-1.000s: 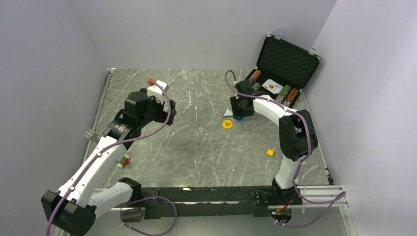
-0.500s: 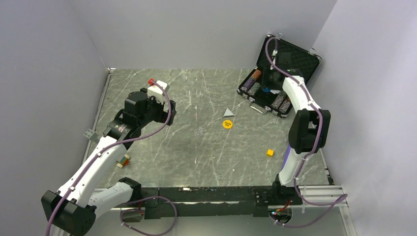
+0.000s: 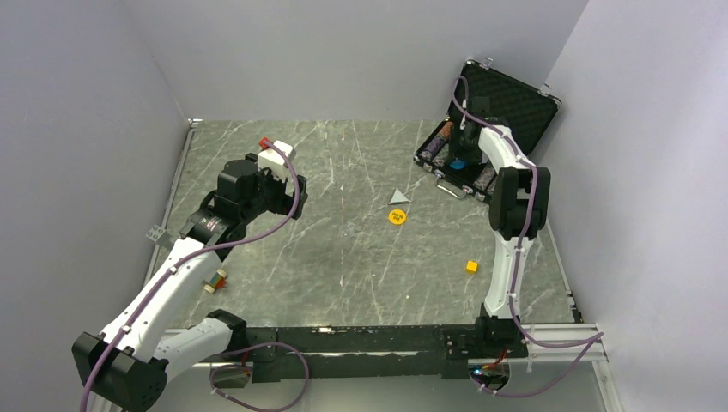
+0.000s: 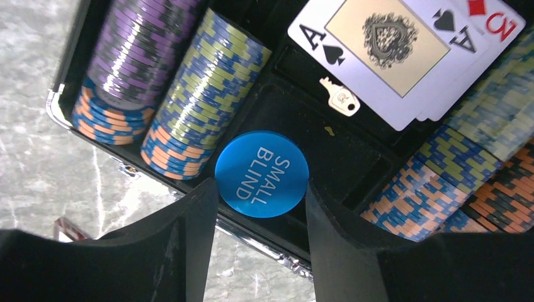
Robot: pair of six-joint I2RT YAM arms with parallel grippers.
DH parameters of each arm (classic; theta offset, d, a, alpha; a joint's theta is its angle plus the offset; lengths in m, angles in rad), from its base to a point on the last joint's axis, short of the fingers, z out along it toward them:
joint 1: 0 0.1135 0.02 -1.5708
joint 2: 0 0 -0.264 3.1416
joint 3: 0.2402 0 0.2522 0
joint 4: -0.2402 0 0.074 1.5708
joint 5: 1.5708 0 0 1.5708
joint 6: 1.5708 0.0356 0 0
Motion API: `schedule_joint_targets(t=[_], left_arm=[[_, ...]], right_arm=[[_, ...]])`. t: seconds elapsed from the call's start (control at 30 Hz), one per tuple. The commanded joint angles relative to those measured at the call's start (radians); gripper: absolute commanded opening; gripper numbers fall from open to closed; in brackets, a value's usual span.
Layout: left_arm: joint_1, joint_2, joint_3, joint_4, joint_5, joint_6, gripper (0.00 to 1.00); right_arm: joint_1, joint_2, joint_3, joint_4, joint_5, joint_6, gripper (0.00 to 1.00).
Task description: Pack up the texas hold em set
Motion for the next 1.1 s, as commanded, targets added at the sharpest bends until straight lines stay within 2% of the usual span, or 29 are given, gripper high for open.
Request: schedule_joint_targets(t=[0.0, 0.27, 0.83, 1.07], left_arm=[[0.003, 0.0, -0.002, 0.013, -0.014, 0.016, 0.98], [0.003, 0.003, 0.004, 0.01, -0.014, 0.015, 0.98], [0.003, 0.003, 0.005, 0.009, -0.014, 0.016, 0.98], [0.004, 0.0, 0.005, 0.009, -0.014, 0.017, 0.98]], right_arm=[[0.0, 0.011, 0.053, -0.014, 0.006, 0.005, 0.37], [-0.04, 0.023, 0.005, 0.0, -0.006, 0.014, 0.37], [-0.044, 0.075, 0.049, 0.001, -0.075, 0.019, 0.4], [-0.044, 0.08, 0.053, 0.002, -0.071, 0.021, 0.5]])
